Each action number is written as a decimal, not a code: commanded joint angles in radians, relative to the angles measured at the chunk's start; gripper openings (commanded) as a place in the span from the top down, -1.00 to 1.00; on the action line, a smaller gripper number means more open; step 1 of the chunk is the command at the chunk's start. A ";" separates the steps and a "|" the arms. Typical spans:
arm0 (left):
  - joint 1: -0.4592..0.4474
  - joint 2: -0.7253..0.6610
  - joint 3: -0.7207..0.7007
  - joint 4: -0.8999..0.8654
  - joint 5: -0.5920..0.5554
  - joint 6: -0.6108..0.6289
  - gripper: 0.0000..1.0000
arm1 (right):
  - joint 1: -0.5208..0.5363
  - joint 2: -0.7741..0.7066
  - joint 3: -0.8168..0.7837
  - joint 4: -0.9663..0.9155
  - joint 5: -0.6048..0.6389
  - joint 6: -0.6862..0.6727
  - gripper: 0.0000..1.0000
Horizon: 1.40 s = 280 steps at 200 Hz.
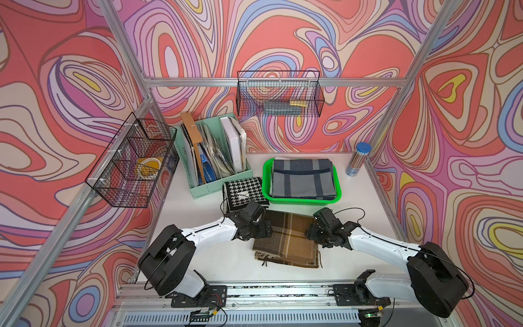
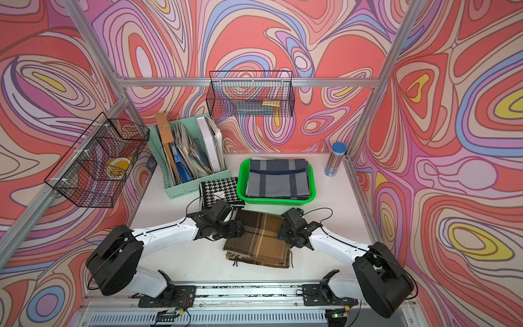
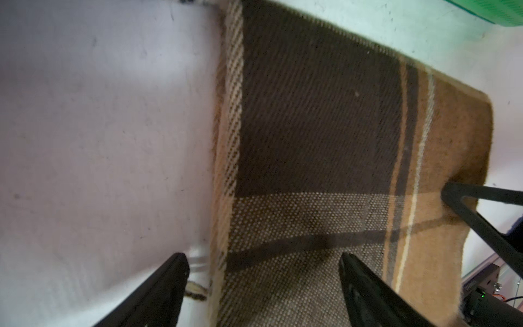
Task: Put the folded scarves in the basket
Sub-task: Pick up the scarf at the center of the board, then place the scarf in the basket.
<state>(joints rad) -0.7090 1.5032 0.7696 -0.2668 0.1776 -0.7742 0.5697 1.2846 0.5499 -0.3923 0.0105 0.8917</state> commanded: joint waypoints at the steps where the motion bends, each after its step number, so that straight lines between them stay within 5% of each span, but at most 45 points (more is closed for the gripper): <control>1: -0.030 0.036 0.014 -0.026 -0.046 0.013 -0.71 | -0.005 0.030 -0.021 -0.006 0.011 0.001 -0.22; 21: -0.041 0.061 0.009 -0.018 -0.042 0.002 -0.63 | -0.005 0.024 -0.031 0.008 0.003 0.000 -0.06; 44: -0.044 0.068 -0.019 0.061 0.024 0.001 -0.03 | -0.005 0.013 -0.034 0.030 -0.027 -0.021 0.39; 60: -0.044 0.063 -0.013 0.075 0.051 0.005 0.68 | -0.004 -0.029 -0.029 0.023 -0.042 -0.043 0.99; 67: -0.044 0.055 0.000 0.055 0.057 0.011 1.00 | -0.005 -0.053 -0.023 0.007 -0.040 -0.050 1.00; 135: -0.050 -0.250 -0.011 0.091 0.158 -0.005 1.00 | -0.005 -0.536 -0.009 -0.101 -0.019 -0.110 1.00; 156: -0.055 -0.331 -0.023 0.122 0.161 -0.029 1.00 | -0.005 -0.582 0.044 -0.149 0.001 -0.140 1.00; 195: -0.057 -0.384 0.042 0.150 0.085 0.006 1.00 | -0.005 -0.463 0.235 -0.262 0.177 -0.240 1.00; 235: -0.053 -0.258 0.265 0.064 -0.049 0.145 1.00 | -0.012 -0.248 0.465 -0.273 0.338 -0.351 1.00; 280: 0.033 -0.062 0.477 0.077 -0.012 0.169 1.00 | -0.137 -0.045 0.649 -0.196 0.324 -0.421 1.00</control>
<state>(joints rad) -0.7292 1.3586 1.1591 -0.1959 0.1623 -0.6456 0.5091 1.1629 1.1160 -0.6350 0.2981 0.5404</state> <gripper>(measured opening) 0.077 0.063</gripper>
